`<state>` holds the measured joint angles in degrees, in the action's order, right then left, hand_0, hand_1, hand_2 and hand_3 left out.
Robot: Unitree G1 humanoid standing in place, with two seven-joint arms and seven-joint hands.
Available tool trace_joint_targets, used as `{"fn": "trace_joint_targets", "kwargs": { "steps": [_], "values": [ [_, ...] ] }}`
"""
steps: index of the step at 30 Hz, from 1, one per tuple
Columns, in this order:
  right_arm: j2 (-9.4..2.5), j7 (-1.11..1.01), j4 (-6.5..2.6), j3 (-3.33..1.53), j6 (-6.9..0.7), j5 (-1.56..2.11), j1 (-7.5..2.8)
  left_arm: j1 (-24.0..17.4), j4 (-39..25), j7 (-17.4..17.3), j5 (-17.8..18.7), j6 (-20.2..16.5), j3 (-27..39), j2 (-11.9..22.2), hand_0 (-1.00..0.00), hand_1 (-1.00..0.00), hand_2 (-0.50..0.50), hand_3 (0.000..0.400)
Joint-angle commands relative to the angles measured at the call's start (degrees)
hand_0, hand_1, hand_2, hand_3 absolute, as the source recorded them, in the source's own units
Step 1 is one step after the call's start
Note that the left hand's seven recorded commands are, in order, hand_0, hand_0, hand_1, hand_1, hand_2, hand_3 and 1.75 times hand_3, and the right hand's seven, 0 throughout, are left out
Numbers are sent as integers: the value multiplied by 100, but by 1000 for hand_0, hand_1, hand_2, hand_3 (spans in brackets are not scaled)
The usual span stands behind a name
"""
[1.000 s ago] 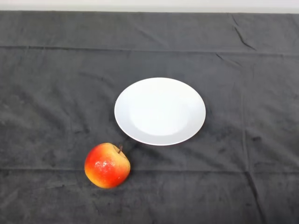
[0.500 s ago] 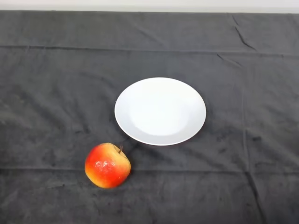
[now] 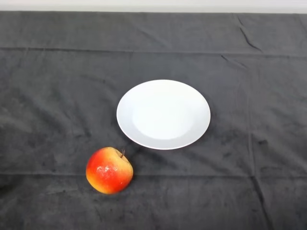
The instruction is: Move the apple to the plate
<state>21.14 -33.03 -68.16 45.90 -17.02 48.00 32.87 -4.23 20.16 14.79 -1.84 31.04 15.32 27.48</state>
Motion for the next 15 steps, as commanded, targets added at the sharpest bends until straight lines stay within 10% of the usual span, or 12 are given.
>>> {"fn": "trace_joint_targets", "kwargs": {
  "steps": [1,15],
  "values": [
    [92,32,-26,86,23,-41,36,-199,-420,-9,-164,-182,-146,-46,0,0,0,0],
    [69,67,42,71,15,-43,12,-389,-1461,62,-622,-905,-893,-459,0,0,0,0]
  ]
}}
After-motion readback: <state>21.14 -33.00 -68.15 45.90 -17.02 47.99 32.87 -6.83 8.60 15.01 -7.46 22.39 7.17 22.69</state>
